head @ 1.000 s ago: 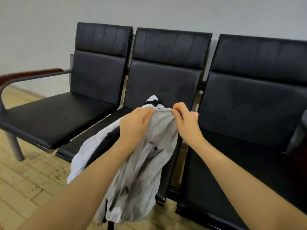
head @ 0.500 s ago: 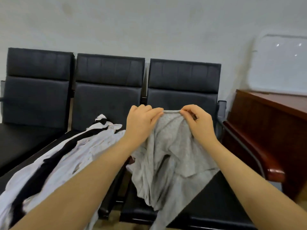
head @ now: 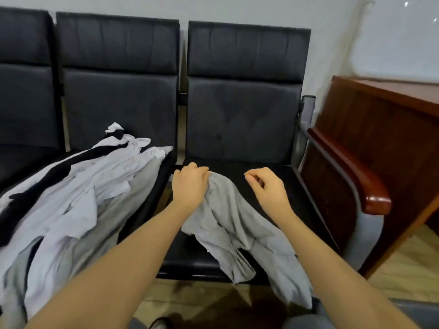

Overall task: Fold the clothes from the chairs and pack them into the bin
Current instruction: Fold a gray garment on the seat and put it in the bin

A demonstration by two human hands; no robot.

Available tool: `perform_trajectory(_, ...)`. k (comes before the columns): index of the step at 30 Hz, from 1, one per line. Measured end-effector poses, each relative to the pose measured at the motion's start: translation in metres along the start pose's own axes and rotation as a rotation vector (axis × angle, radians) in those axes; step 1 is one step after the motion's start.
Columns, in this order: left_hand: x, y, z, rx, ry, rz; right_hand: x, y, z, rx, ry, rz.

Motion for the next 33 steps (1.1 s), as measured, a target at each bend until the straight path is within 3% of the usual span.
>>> perform_trajectory(2, -0.007, -0.014, 0.028, 0.117, -0.170, -0.029, -0.019, 0.015, 0.026, -0.043, -0.101, 0.043)
perform_trajectory(6, -0.045, -0.025, 0.079, 0.166, -0.451, 0.141, -0.055, 0.044, 0.072, -0.312, -0.413, 0.126)
perform_trajectory(9, -0.064, -0.046, 0.106, 0.134, -0.657, 0.068, -0.072, 0.070, 0.093, -0.416, -0.665, 0.246)
perform_trajectory(12, -0.063, -0.058, 0.118, 0.119, -0.721, 0.044, -0.064, 0.087, 0.096, -0.457, -0.751, 0.295)
perform_trajectory(15, -0.053, -0.067, 0.128, 0.096, -0.705, 0.051, -0.041, 0.102, 0.094, -0.517, -0.766, 0.272)
perform_trajectory(19, -0.035, -0.075, 0.135, -0.007, -0.713, 0.055, -0.012, 0.116, 0.091, -0.278, -0.702, 0.325)
perform_trajectory(22, -0.030, -0.074, 0.131, -0.154, -0.616, 0.043, -0.009, 0.115, 0.080, 0.031, -0.381, 0.324)
perform_trajectory(25, -0.036, -0.065, 0.115, -0.243, -0.315, 0.063, -0.021, 0.091, 0.068, 0.099, -0.146, 0.144)
perform_trajectory(27, -0.041, -0.049, 0.109, -0.273, -0.257, 0.125, -0.027, 0.076, 0.073, 0.110, -0.210, 0.110)
perform_trajectory(33, -0.060, -0.035, 0.120, -0.054, -0.437, 0.250, -0.052, 0.088, 0.087, -0.299, -0.455, 0.143)
Point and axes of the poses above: each hand's wrist, its own x-axis towards the middle knuckle, its own z-axis out of the palm, y = z × x, the point moved 5 cm from there along x, towards the middle knuckle, and after that the axes turned 10 degrees about -y, right-handed, at the moved point
